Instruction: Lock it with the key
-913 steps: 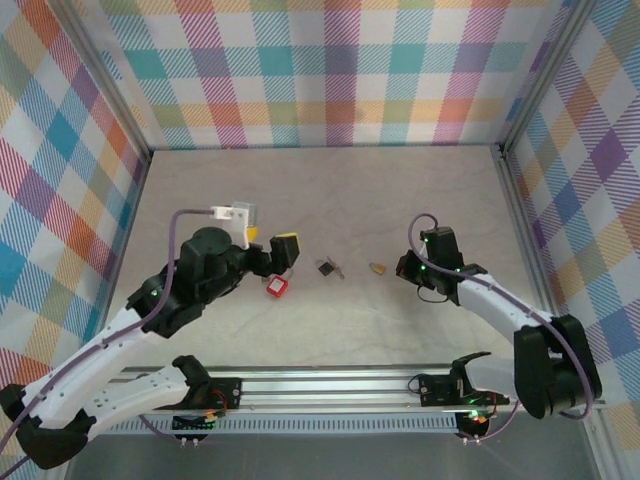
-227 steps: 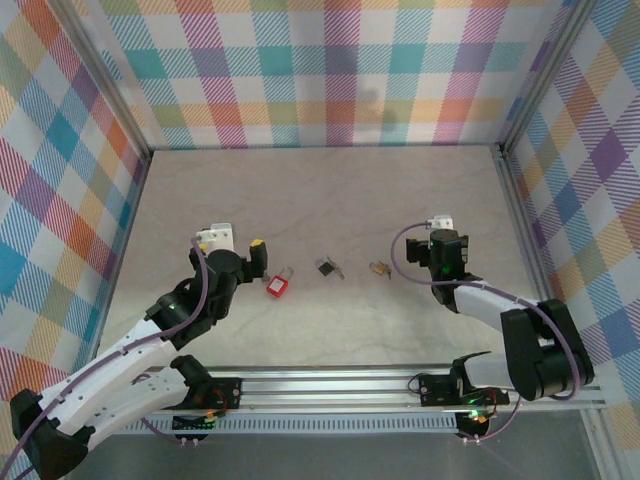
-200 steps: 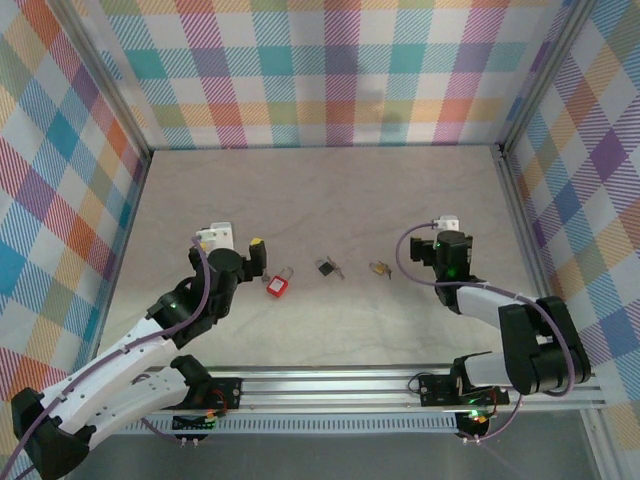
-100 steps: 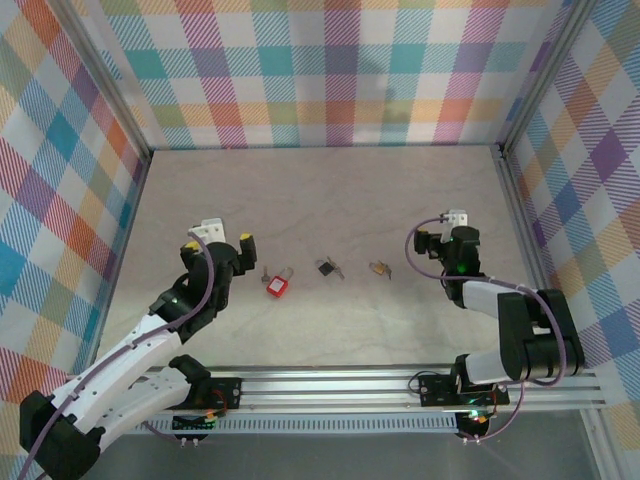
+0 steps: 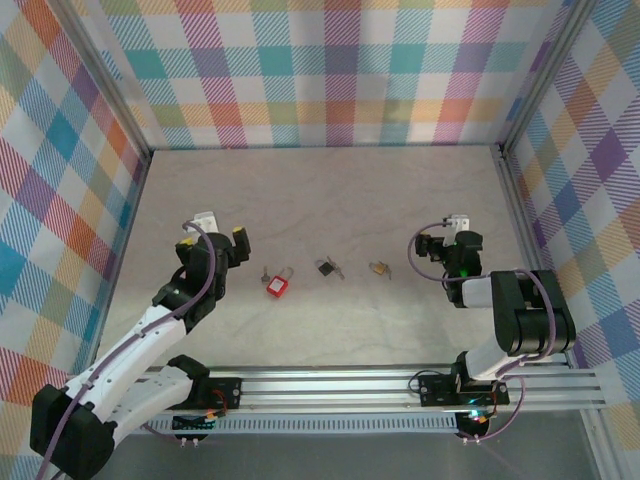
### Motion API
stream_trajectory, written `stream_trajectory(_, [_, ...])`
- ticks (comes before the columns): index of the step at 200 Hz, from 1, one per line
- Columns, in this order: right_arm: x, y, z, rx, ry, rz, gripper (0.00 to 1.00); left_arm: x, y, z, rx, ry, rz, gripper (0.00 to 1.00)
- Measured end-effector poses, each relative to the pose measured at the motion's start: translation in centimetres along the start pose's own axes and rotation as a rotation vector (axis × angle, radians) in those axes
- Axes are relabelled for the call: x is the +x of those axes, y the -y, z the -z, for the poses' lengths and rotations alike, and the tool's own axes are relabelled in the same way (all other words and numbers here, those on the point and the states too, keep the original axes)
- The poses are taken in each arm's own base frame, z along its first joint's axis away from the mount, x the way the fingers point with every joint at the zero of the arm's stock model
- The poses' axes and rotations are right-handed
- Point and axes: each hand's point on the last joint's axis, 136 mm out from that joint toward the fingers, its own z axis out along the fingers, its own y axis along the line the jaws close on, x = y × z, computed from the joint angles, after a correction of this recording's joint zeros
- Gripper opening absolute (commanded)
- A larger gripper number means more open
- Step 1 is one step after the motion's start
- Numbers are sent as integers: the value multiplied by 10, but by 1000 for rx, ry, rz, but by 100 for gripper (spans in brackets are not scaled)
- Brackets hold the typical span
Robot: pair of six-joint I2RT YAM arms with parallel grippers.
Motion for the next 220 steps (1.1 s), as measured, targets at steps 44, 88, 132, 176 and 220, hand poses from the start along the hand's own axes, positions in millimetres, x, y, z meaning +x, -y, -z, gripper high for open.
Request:
stream_trajectory(44, [0,-2,0,-10,1,-8,99,9,-13,-24,-72,-22,-38,100])
stream_trajectory(88, [0,-2,0,-11,1,-8,99,22,-25,-53,-134,-26,-87,100])
stream_trajectory(132, [0,-2,0,-14,1,-8,99,40,-34,-80,-159,-14,-142,100])
stream_trajectory(176, [0,-3,0,-15,1,-8,99,66,-26,-104,-108,-20,-196,100])
stream_trajectory(220, [0,-3,0,-15,1,-8,99,84,-18,-124,-77,-34,-220,100])
